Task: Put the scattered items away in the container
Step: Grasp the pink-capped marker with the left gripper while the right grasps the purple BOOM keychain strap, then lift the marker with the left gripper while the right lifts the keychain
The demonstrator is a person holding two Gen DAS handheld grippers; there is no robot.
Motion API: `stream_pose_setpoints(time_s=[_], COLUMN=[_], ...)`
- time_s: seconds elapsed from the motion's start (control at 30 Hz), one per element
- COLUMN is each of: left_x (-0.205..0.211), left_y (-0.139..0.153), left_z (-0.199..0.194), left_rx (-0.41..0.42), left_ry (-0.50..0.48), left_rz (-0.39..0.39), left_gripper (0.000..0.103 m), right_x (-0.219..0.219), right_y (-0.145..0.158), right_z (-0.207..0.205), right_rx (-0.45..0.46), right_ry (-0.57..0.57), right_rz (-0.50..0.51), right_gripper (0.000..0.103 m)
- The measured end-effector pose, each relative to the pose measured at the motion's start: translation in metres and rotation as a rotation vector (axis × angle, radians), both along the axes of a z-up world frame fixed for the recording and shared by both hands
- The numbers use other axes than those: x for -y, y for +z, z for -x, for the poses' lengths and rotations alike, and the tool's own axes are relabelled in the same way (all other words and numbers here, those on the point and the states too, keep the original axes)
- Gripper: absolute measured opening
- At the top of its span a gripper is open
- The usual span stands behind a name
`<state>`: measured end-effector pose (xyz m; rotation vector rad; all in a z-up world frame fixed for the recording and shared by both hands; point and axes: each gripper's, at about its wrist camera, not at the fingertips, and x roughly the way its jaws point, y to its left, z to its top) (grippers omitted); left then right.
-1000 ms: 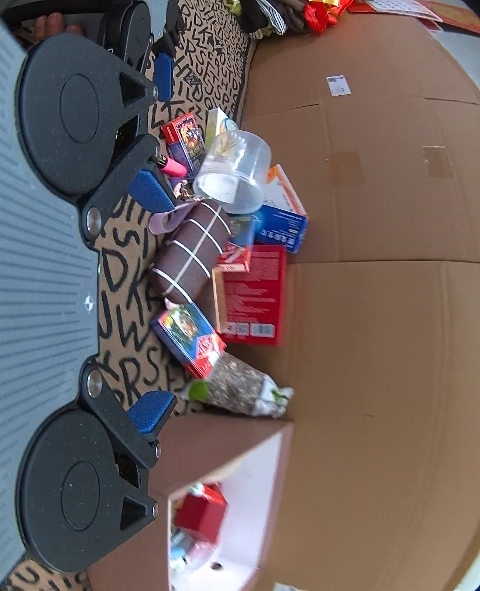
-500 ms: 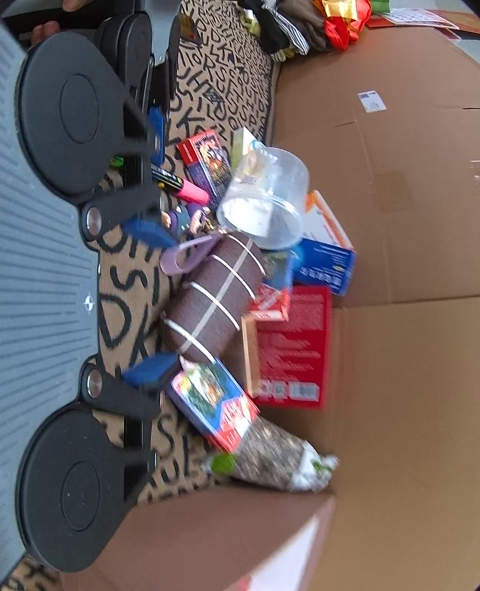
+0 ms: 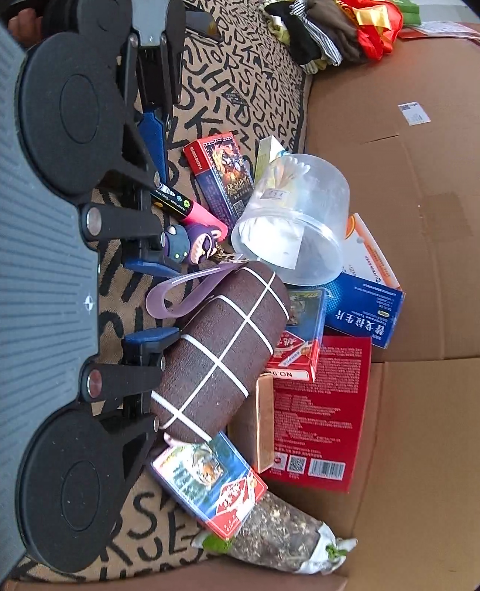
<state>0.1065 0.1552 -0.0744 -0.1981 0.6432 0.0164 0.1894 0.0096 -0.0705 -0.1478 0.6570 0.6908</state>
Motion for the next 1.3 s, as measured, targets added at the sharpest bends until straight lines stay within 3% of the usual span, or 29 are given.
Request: stream_pose_setpoints(time_s=[0.07, 0.17, 0.5, 0.63, 0.93, 1.0, 1.07, 1.13, 1.23, 1.3], left_x=[0.003, 0.005, 0.005, 0.006, 0.019, 0.021, 0.023, 0.025, 0.029, 0.031], left_y=[0.000, 0.000, 0.003, 0.006, 0.011, 0.012, 0.012, 0.013, 0.012, 0.012], left_z=[0.000, 0.000, 0.010, 0.023, 0.050, 0.049, 0.046, 0.045, 0.044, 0.042], left_rx=[0.003, 0.003, -0.023, -0.039, -0.063, -0.067, -0.070, -0.070, -0.067, -0.067], left_ry=[-0.007, -0.006, 0.008, -0.008, -0.050, -0.054, -0.054, -0.058, -0.067, -0.071], left_rz=[-0.022, -0.043, -0.020, 0.014, -0.017, -0.029, -0.028, -0.033, -0.048, -0.048], left_gripper=[0.041, 0.024, 0.012, 0.012, 0.012, 0.019, 0.036, 0.037, 0.046, 0.051], right_x=[-0.001, 0.000, 0.041, 0.063, 0.135, 0.141, 0.144, 0.142, 0.138, 0.137], right_y=[-0.001, -0.001, 0.021, 0.028, 0.024, 0.018, 0.012, 0.010, 0.011, 0.012], right_z=[-0.001, 0.000, 0.033, 0.052, 0.088, 0.089, 0.088, 0.088, 0.087, 0.087], right_rx=[0.000, 0.000, 0.051, 0.068, 0.045, 0.022, 0.003, 0.006, 0.022, 0.038], right_ry=[-0.003, -0.012, -0.065, -0.086, -0.201, -0.225, -0.246, -0.251, -0.246, -0.244], right_rz=[0.008, 0.014, -0.020, -0.028, -0.004, 0.014, 0.030, 0.031, 0.015, 0.008], right_gripper=[0.021, 0.019, 0.016, 0.015, 0.015, 0.015, 0.017, 0.018, 0.019, 0.035])
